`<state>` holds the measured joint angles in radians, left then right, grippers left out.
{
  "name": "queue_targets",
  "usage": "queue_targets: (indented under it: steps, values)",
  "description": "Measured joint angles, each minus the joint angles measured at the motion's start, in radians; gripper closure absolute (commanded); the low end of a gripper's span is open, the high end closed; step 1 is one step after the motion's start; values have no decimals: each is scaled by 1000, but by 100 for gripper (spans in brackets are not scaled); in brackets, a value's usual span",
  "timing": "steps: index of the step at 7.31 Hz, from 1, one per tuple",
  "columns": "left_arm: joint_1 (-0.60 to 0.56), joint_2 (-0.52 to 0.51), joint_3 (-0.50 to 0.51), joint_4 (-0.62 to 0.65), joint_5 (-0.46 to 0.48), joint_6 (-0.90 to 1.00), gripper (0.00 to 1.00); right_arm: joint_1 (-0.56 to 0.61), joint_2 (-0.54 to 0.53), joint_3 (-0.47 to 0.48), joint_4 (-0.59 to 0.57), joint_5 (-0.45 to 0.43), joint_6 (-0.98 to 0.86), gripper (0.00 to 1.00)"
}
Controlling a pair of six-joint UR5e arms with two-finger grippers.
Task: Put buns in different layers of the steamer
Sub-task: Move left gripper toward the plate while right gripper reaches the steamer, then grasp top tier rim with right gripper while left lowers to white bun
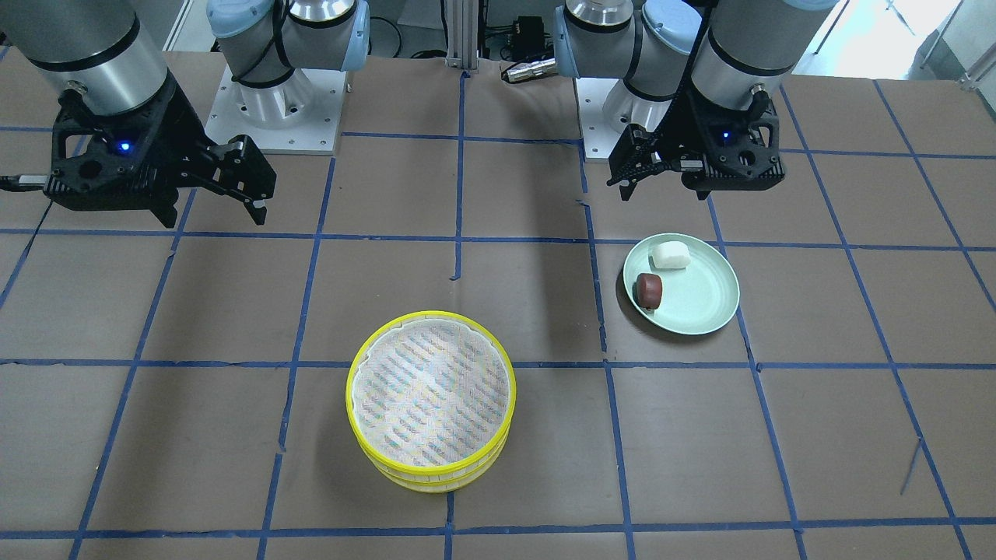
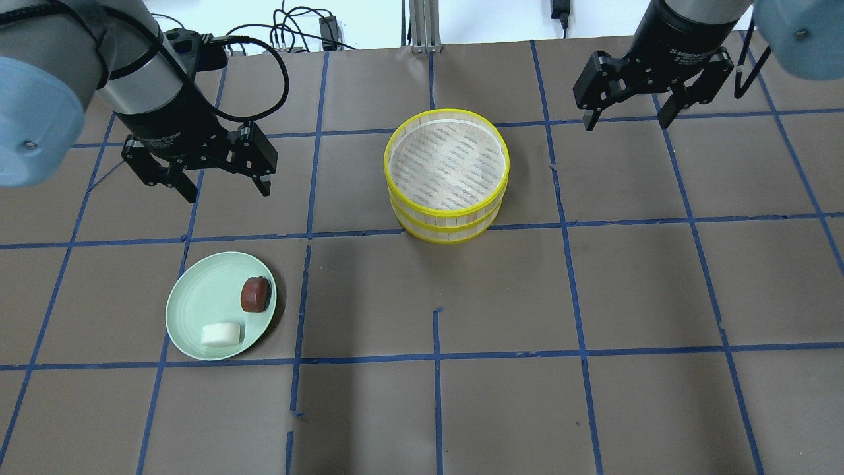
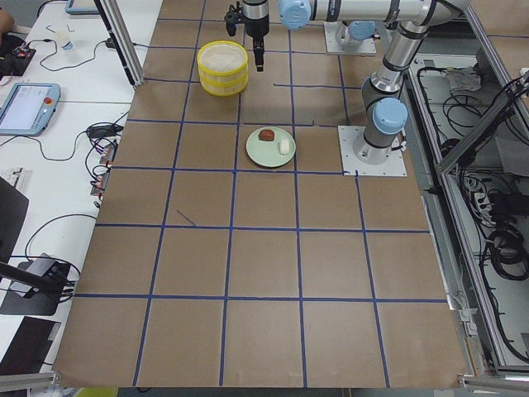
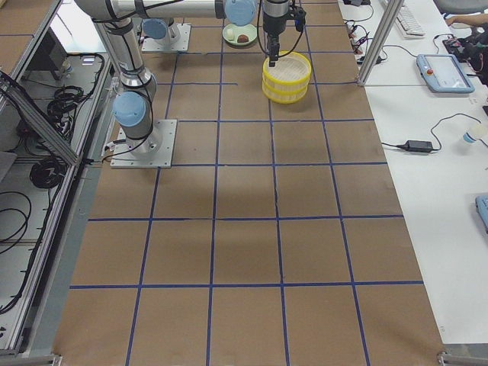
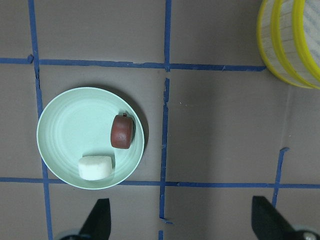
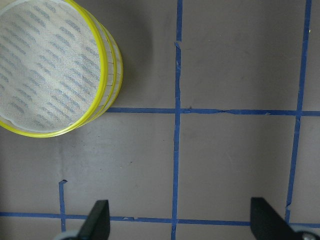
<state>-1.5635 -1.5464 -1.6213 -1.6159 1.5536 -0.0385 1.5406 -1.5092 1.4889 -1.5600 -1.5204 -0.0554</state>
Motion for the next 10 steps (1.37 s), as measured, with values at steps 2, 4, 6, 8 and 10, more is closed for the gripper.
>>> queue_targets:
  steps: [2,4,6,8,10]
  values:
    - [2,0,-1,1,0,2,0,1,-3,4,3,-6,-1,0]
    - [14,1,-3,1,0,3,0,2,-12,14,6,-8,0,0]
    - [49,3,-24,-4,3,11,0,25,14,24,-55,-3,33,0]
    - [140,11,-87,-11,59,64,0,116,152,26,-227,-14,119,0]
    - [251,13,-170,-15,123,136,0,161,297,33,-387,-19,152,0]
